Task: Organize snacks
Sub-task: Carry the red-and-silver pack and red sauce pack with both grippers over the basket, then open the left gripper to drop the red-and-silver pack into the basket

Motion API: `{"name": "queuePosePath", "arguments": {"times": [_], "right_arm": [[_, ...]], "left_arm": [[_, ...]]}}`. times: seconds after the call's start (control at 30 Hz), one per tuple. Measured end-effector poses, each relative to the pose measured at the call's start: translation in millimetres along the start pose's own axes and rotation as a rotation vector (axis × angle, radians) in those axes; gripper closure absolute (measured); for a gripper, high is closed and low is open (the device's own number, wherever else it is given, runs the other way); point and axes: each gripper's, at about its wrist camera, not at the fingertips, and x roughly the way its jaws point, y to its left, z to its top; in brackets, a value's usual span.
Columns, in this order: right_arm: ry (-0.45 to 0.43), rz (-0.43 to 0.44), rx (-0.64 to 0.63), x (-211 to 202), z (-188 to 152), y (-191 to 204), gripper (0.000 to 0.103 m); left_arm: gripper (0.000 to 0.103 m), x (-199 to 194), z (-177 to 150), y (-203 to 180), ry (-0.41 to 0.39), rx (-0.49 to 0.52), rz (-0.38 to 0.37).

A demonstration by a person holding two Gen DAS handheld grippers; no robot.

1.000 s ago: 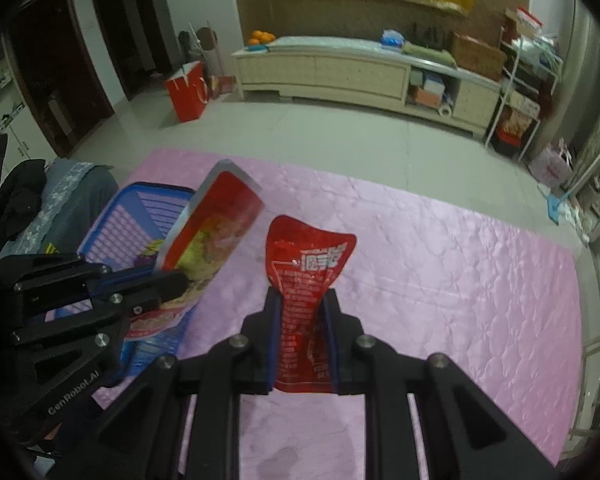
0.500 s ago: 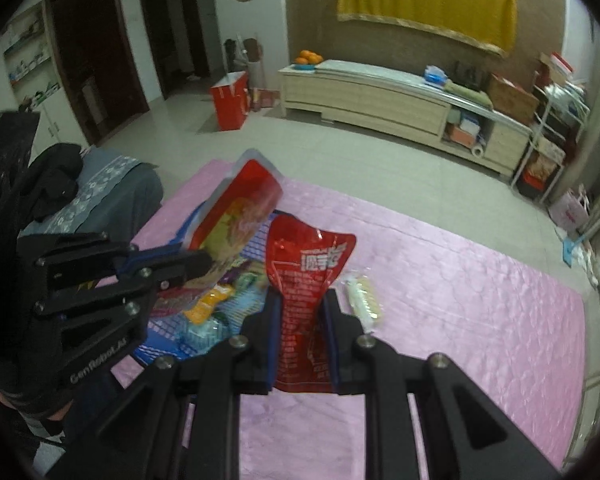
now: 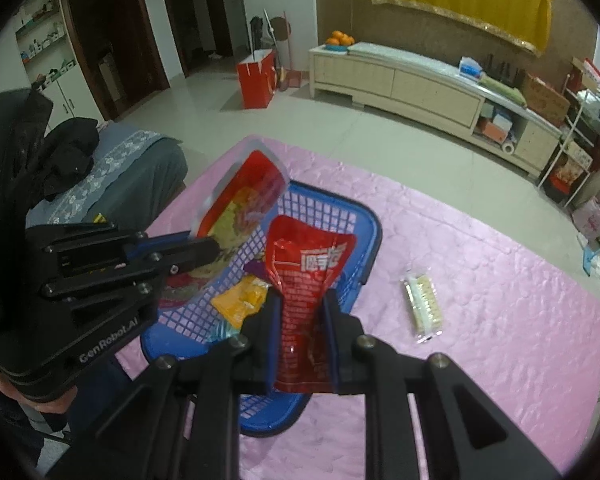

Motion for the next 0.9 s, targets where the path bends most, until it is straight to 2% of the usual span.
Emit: {"name": "queuePosePath", "arguments": {"times": [0.23,0.47,0.53,0.57,0.6,0.73,0.9], "right_arm": [[0.055,-0.009,0.031,24,-3,-10,0.079],[0.071,-0.026,0.06,32,-3,-19,0.079],[0.079,-0.028,0.06,32,-5,-20,0.079],[0.08,-0.031,0.06,31,-5,-21,0.079],[0.08,-0.034,0.062,30,-6,-22,0.079],[0.07,-0.027,0.073,22,-5,-25,0.079],[0.041,0.01,0.061,10,-3,-15,0.079]], "left_arm": [[0.101,42,-12,4,0.075,-0.004,-0.012],[0.1,68,-9,10,0.096,0.007,-0.021],[0.081,73,-8,6,0.095,0.033,-0.018],[0.059,73,-7,5,0.093,0.045,-0.008],[0.052,72,-8,7,0.086,0.056,0.006],[0.046,63,-10,2,0.073,0.087,0.008],[0.045,38,-12,7,0.056,0.082,0.012]]}}
